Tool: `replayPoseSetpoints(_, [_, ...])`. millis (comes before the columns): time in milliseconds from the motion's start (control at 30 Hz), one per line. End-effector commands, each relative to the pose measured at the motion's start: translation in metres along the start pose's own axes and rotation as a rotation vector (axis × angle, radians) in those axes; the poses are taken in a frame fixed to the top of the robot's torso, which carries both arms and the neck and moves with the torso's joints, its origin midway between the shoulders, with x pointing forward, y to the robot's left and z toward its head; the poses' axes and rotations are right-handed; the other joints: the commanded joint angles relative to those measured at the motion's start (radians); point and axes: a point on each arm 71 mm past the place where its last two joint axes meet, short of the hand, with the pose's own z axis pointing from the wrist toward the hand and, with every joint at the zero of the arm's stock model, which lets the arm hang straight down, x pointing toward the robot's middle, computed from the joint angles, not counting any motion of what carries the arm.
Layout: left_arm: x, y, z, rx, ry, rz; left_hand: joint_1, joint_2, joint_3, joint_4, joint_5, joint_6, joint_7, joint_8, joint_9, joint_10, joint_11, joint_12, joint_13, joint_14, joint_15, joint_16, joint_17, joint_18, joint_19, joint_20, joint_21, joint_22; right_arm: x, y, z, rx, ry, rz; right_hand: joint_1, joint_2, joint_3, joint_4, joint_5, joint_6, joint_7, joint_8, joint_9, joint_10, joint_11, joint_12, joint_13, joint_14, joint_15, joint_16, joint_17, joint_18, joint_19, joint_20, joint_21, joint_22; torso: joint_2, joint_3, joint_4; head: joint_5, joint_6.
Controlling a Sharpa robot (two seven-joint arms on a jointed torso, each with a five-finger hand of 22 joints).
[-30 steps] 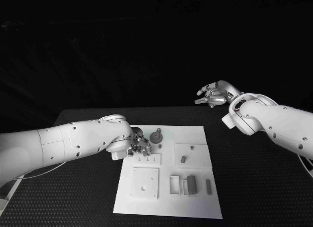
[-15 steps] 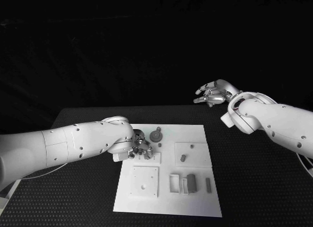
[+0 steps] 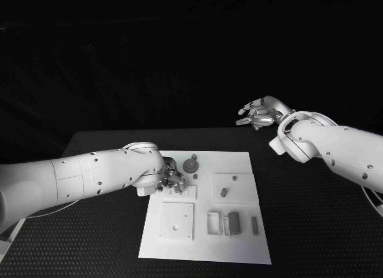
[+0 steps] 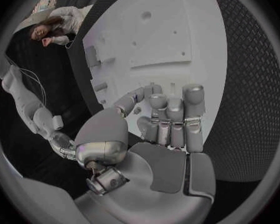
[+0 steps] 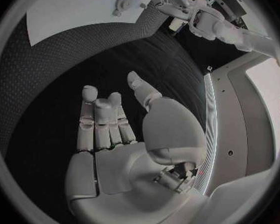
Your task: Assemble the parts on the task board
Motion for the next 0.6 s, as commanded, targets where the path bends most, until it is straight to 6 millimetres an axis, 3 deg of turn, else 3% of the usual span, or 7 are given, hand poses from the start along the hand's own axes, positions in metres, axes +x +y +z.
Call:
replayPoseSetpoints(33, [0.0014,-0.0010,-0.0001,0.003,0.008,0.055,0.001,0.008,0.043,-0.010,-0.002,0.080,-0.052,0.013,0.336,-0.023,-0.044,0.004,-0.002,0.053,-0.096,0.003,-0.002,0.058,0.038,-0.067,0.004,0.023,0.0011,0.0012,0.0002,-0.002,0.010,0.003,0.004,0.004,-0.008,-0.001,0.002,-0.001,0.005,-0.006,-0.001,-0.004,-0.001,0.004,-0.002,-0.007,0.002,0.003,-0.001,0.020,0.000,0.004,-0.003,0.006,0.000,-0.0004,-0.0004,-0.002,0.000])
replayPoseSetpoints(600, [0.0037,-0.0029,0.0006,0.003,0.041,0.059,0.001,0.007,0.043,-0.010,-0.006,0.083,-0.054,0.014,0.338,-0.022,-0.046,0.007,-0.003,0.053,-0.098,0.009,-0.006,0.058,0.038,-0.067,0.008,0.023,0.0032,0.0032,0.0009,-0.004,0.016,0.004,0.005,0.006,-0.009,-0.001,0.002,-0.001,0.005,-0.006,-0.001,-0.004,-0.002,0.006,-0.002,-0.006,0.002,0.004,-0.002,0.020,0.000,0.004,-0.002,0.006,0.000,0.0003,0.0005,0.001,-0.005])
